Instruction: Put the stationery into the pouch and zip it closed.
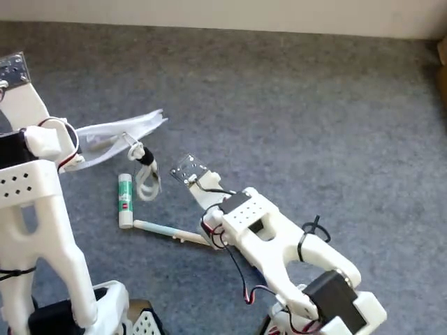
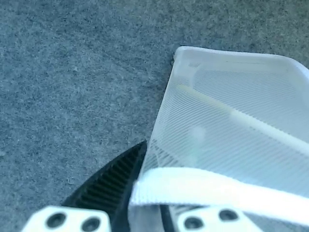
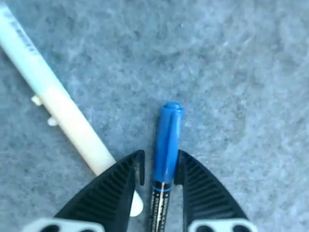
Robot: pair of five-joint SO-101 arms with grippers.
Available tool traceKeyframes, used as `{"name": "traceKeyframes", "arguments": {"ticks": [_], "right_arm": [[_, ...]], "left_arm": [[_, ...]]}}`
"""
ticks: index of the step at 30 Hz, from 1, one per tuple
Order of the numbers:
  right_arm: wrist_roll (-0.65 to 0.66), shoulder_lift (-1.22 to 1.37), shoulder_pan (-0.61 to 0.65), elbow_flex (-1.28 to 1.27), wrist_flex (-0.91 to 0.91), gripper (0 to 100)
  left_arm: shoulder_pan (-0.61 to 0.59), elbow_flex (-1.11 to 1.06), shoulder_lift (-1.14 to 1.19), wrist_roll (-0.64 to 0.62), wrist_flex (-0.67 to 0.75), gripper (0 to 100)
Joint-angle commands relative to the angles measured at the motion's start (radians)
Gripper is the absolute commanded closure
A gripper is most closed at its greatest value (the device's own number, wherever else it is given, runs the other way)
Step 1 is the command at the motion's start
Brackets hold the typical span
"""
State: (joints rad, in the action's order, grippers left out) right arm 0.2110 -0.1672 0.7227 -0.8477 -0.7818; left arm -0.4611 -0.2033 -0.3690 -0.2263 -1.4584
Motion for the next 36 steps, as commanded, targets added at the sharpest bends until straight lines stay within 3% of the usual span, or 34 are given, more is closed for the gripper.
{"name": "traceKeyframes", "arguments": {"ticks": [1,9,26,36], "right_arm": [[0.000,0.027,-0.002,0.054,0.013,93.2],[0.000,-0.062,-0.002,0.047,0.013,99.6],[-0.005,-0.453,-0.004,-0.082,0.013,99.1],[-0.006,-0.628,-0.002,-0.125,0.013,99.1]], "left_arm": [[-0.019,-0.027,0.018,-0.005,0.049,99],[-0.019,-0.035,0.018,-0.003,0.049,99],[-0.016,-0.035,0.018,-0.003,0.046,99],[0.101,-0.035,0.016,-0.003,0.044,99]]}}
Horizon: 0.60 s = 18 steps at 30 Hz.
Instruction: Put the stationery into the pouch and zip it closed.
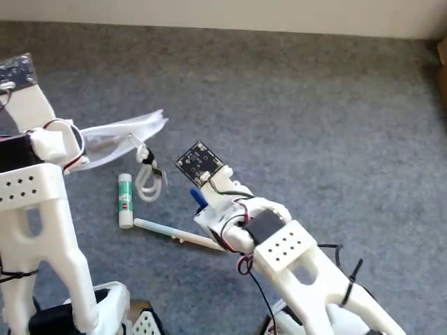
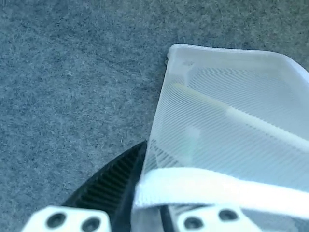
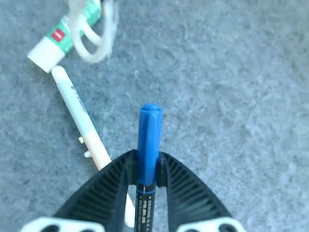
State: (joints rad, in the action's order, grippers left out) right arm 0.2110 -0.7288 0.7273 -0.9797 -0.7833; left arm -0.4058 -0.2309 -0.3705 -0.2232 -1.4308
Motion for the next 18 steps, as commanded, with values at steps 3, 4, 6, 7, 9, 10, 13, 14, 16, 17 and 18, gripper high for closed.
{"name": "traceKeyframes", "arguments": {"ticks": [3,4,6,7,9,10,13,14,16,17,18], "right_arm": [[-0.008,-0.082,-0.007,0.002,0.015,99.1],[-0.008,-0.082,-0.007,0.002,0.015,99.1],[-0.008,-0.082,-0.007,0.002,0.015,99.1],[-0.008,-0.082,-0.007,0.002,0.015,99.1],[-0.008,-0.088,-0.007,0.002,0.015,99.1],[-0.008,-0.090,-0.007,0.002,0.015,99.1],[-0.008,-0.091,-0.007,0.002,0.015,99.1],[-0.015,-0.091,-0.007,0.004,0.015,99.1],[-0.077,-0.091,-0.007,0.008,0.015,99.1],[-0.106,-0.091,-0.007,0.012,0.015,99.1],[-0.129,-0.091,-0.007,0.012,0.015,99.1]], "left_arm": [[0.070,0.001,0.018,-0.005,-0.009,99],[0.081,0.004,0.018,-0.005,-0.018,99],[0.101,0.001,0.002,-0.003,-0.028,99],[0.107,-0.005,-0.018,-0.003,-0.028,99],[0.111,-0.007,-0.062,-0.003,-0.043,99],[0.111,-0.007,-0.087,-0.003,-0.051,99],[0.111,-0.022,-0.143,-0.003,-0.048,99],[0.113,-0.038,-0.156,-0.003,-0.046,99],[0.113,-0.062,-0.166,-0.003,-0.046,99],[0.113,-0.068,-0.166,-0.003,-0.046,99],[0.113,-0.073,-0.166,-0.003,-0.044,99]]}}
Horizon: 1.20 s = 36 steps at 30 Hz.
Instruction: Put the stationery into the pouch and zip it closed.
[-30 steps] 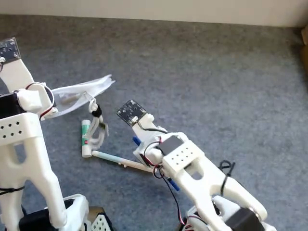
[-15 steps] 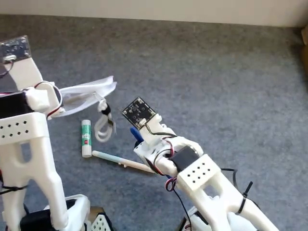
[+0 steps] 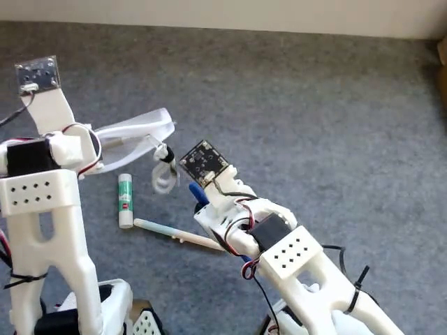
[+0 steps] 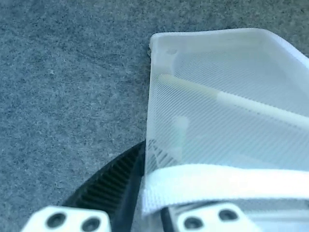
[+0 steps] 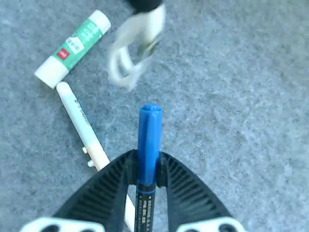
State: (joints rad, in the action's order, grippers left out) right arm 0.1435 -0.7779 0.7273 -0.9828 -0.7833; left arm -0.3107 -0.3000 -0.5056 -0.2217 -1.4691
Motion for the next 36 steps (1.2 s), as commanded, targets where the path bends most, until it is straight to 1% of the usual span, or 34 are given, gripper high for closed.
{"name": "traceKeyframes", "arguments": {"ticks": [1,8,16,20,26,36], "right_arm": [[-0.075,-0.042,-0.007,0.015,0.015,99.1],[-0.080,-0.058,-0.007,0.015,0.015,99.1],[-0.080,-0.335,-0.005,0.004,0.015,99.1],[-0.080,-0.435,-0.005,0.012,0.024,99.1],[-0.074,-0.510,-0.001,0.005,0.223,99.1],[-0.075,-0.513,0.001,0.005,0.515,99.1]], "left_arm": [[0.018,-0.007,-0.031,-0.005,-0.006,99],[0.018,-0.008,-0.031,-0.005,-0.006,99],[0.015,-0.008,-0.031,-0.005,-0.008,99],[0.016,-0.008,-0.031,-0.005,-0.008,99],[0.016,-0.008,-0.031,-0.005,-0.008,99],[0.013,-0.008,-0.031,-0.005,-0.006,99]]}}
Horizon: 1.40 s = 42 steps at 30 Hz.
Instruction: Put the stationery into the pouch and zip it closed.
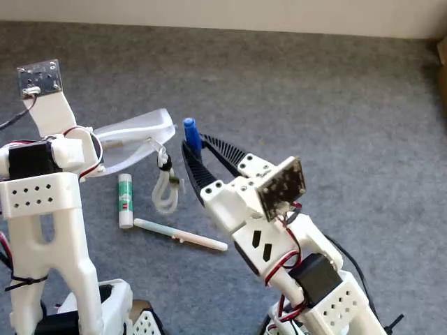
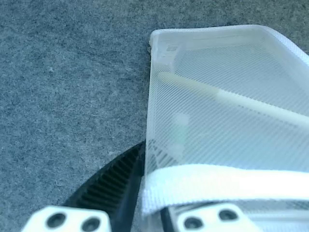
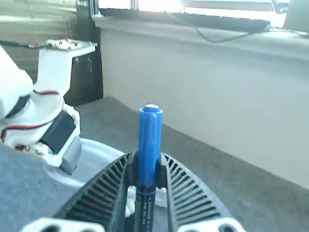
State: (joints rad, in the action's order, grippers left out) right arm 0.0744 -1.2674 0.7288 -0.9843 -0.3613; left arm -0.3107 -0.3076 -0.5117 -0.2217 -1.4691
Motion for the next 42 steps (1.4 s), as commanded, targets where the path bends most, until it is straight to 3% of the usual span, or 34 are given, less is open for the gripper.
{"name": "traceKeyframes", "arguments": {"ticks": [1,15,28,32,37,42], "right_arm": [[-0.005,-0.022,-0.001,0.008,0.120,99.1],[-0.003,0.019,0.222,0.008,0.404,99.1],[-0.002,0.438,0.222,0.019,0.849,99.1],[0.092,0.565,0.217,0.019,0.969,99.1],[0.186,0.685,0.225,0.015,1.050,99.1],[0.199,0.728,0.225,0.016,1.086,99.1]], "left_arm": [[0.013,-0.001,-0.025,-0.005,-0.006,99],[0.012,-0.025,-0.033,-0.005,-0.003,99],[0.012,-0.054,-0.033,-0.005,0.034,99],[0.013,-0.053,-0.033,-0.005,0.035,99],[0.013,-0.054,-0.033,-0.005,0.035,99],[0.012,-0.054,-0.033,-0.005,0.035,99]]}}
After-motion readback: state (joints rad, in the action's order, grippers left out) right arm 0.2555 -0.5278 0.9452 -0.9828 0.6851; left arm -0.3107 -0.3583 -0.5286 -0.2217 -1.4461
